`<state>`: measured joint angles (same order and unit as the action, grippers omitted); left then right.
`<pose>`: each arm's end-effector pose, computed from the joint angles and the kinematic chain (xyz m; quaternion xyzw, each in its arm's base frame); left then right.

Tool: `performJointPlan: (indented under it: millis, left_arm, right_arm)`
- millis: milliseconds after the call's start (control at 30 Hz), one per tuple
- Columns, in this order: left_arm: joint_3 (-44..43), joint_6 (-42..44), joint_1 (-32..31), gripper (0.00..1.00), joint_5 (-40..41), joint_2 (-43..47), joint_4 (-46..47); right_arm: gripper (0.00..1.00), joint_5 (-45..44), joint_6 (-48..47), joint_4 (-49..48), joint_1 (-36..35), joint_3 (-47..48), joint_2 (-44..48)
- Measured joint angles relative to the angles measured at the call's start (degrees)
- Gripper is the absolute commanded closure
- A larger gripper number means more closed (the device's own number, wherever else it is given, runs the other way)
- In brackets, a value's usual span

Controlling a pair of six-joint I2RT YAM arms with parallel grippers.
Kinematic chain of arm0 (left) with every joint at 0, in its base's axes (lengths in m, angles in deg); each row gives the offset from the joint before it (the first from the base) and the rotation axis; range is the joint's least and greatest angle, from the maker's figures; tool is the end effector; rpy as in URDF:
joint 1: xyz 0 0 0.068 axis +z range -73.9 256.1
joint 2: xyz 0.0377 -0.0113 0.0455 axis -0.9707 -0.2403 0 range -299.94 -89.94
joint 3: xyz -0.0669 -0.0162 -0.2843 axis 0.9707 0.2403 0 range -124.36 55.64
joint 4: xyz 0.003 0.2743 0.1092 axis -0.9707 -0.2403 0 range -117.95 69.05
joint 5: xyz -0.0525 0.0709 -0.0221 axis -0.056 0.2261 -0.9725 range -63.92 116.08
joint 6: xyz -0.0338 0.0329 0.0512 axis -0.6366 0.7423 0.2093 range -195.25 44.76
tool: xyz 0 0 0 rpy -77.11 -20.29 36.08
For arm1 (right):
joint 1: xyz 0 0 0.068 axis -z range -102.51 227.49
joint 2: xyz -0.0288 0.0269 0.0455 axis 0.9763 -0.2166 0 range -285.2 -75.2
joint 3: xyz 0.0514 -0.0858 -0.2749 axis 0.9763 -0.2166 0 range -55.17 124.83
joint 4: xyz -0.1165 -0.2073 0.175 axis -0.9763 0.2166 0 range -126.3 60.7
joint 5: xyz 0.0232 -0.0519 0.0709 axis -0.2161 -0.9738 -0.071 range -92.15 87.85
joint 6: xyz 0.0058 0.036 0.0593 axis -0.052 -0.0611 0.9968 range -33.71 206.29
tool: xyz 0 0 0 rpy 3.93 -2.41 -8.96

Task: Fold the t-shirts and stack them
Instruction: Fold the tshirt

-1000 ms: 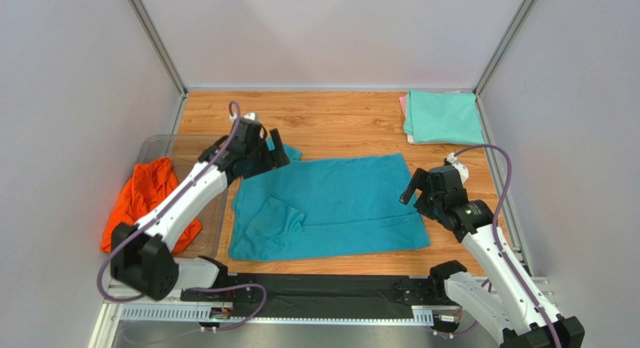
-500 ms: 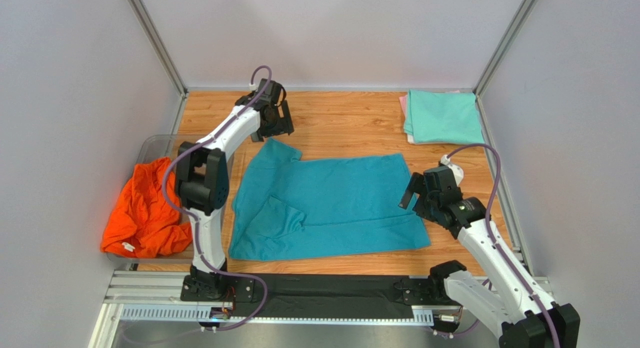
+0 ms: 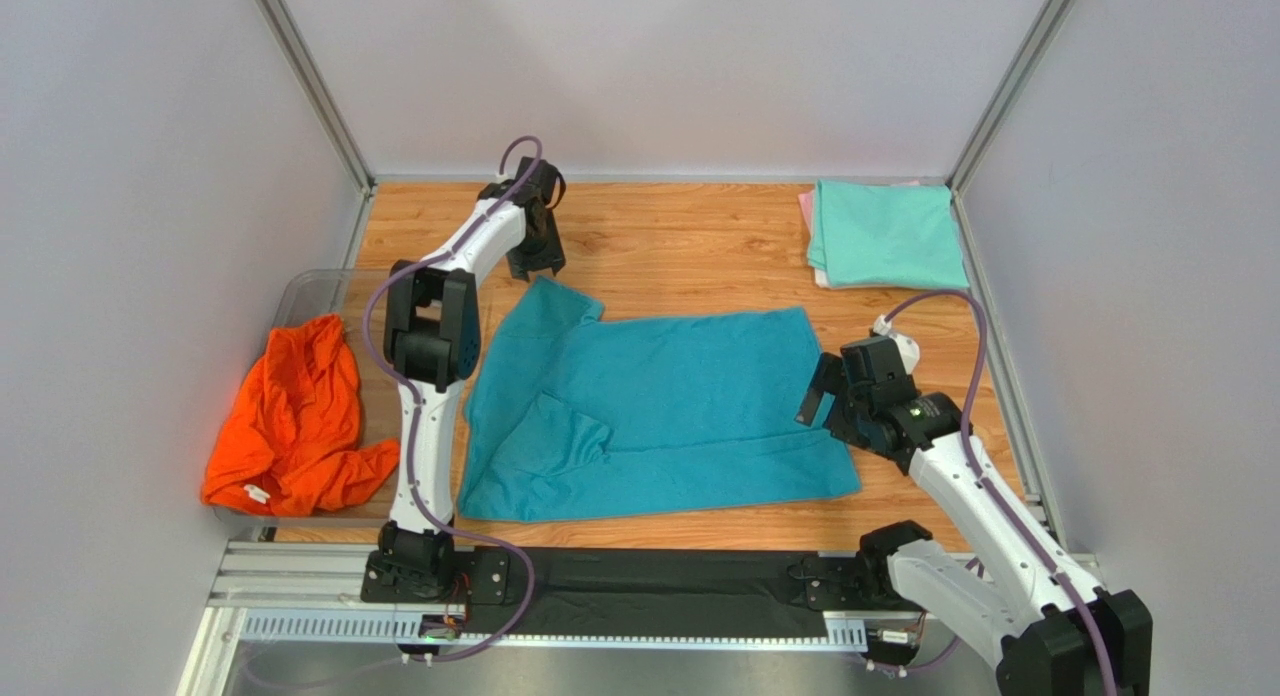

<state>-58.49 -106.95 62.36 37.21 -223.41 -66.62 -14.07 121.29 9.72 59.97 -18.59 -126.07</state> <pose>0.5419 -0.1213 0.1659 -0.1725 0.9565 0.0042 0.2352 0.1861 0.0466 0.2106 0.1724 0.9462 0.0227 0.2730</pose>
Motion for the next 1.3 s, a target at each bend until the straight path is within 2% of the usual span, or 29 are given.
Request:
performJointPlan:
  millis: [133, 433, 700, 1000, 1067, 1167, 1200, 1233, 1300]
  left_arm:
    - [-0.1, 0.5, 0.0, 0.60, -0.1, -0.9, -0.1]
    - [0.5, 0.5, 0.0, 0.65, 0.0, -1.1, -0.3]
    - [0.4, 0.7, 0.0, 0.59, 1.4, -1.1, -0.3]
    - [-3.2, 1.7, 0.0, 0.63, 2.5, -3.2, -0.6]
    - [-3.6, 1.9, 0.0, 0.67, 2.5, -3.7, -0.6]
    - [-3.8, 2.1, 0.0, 0.83, 2.5, -4.0, -0.6]
    - [-3.8, 2.2, 0.0, 0.94, 2.5, -4.0, -0.6]
    - [-3.8, 2.1, 0.1, 1.00, 2.5, -4.0, -0.6]
    - [-3.8, 2.3, 0.1, 1.00, 2.3, -4.0, -0.6]
  right_arm:
    - [0.00, 0.0, -0.4, -0.1, 0.0, 0.0, -1.3]
    - [0.00, 0.0, -0.8, -1.6, 0.0, -0.2, -5.2]
    - [0.00, -0.2, -1.5, -2.4, 0.0, -0.2, -6.2]
    - [0.00, -0.2, -1.9, -2.6, 0.0, -0.2, -7.8]
    - [0.00, -0.2, -1.9, -2.6, 0.0, -0.2, -7.8]
    - [0.00, -0.2, -1.9, -2.6, 0.0, -0.2, -7.8]
    - [0.00, -0.2, -1.9, -2.6, 0.0, -0.2, -7.8]
    - [0.00, -0.3, -1.9, -2.6, 0.0, -0.2, -7.8]
    - [0.00, -0.5, -1.9, -2.6, 0.0, -0.2, -7.8]
